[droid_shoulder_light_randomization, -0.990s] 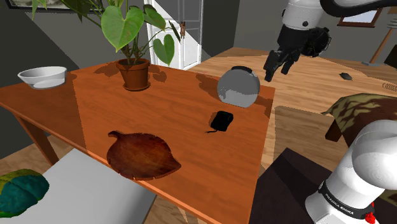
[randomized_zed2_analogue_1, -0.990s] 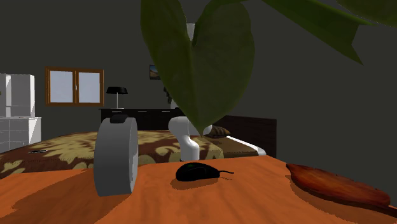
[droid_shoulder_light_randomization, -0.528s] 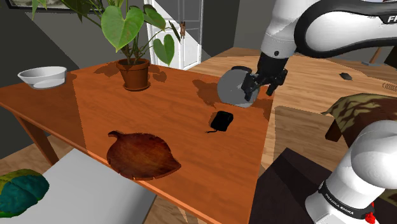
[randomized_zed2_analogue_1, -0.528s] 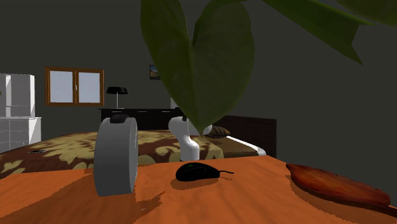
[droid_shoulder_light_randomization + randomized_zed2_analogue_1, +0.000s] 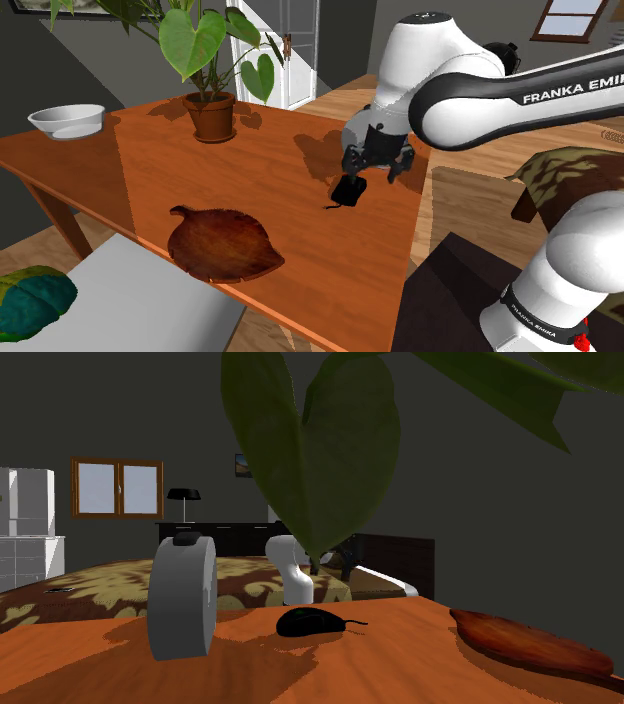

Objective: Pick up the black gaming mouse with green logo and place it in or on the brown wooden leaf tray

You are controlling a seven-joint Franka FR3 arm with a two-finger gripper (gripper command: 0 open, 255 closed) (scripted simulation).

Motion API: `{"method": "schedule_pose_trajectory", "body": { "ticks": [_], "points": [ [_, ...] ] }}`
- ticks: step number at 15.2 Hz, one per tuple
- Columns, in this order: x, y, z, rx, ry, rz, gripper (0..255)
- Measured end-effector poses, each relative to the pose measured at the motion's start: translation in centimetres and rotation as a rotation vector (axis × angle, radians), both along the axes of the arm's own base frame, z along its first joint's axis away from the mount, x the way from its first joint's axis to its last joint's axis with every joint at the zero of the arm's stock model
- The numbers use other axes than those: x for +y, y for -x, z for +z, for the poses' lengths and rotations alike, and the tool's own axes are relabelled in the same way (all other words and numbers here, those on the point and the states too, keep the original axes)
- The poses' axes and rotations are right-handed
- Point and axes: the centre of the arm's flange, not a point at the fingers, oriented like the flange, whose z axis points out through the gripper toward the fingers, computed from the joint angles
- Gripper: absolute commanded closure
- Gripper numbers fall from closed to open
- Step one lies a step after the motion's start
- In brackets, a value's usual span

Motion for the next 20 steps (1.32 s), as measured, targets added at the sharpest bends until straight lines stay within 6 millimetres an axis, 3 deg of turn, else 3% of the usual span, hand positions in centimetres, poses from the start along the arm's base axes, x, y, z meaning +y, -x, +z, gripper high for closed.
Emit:
{"method": "schedule_pose_trajectory", "body": {
  "ticks": [3,6,12,18,19,20],
  "points": [
    [2.3,-2.2,-2.3,-0.025,-0.016,-0.1,0],
    [3.3,-3.1,-4.3,-0.037,-0.026,-0.147,0],
    [3.0,-3.7,-7.4,-0.039,-0.028,-0.154,0],
    [3.0,-3.8,-7.8,-0.039,-0.029,-0.154,0],
    [3.0,-3.8,-7.8,-0.039,-0.029,-0.154,255],
    [3.0,-3.8,-7.8,-0.039,-0.029,-0.154,255]
  ]
}}
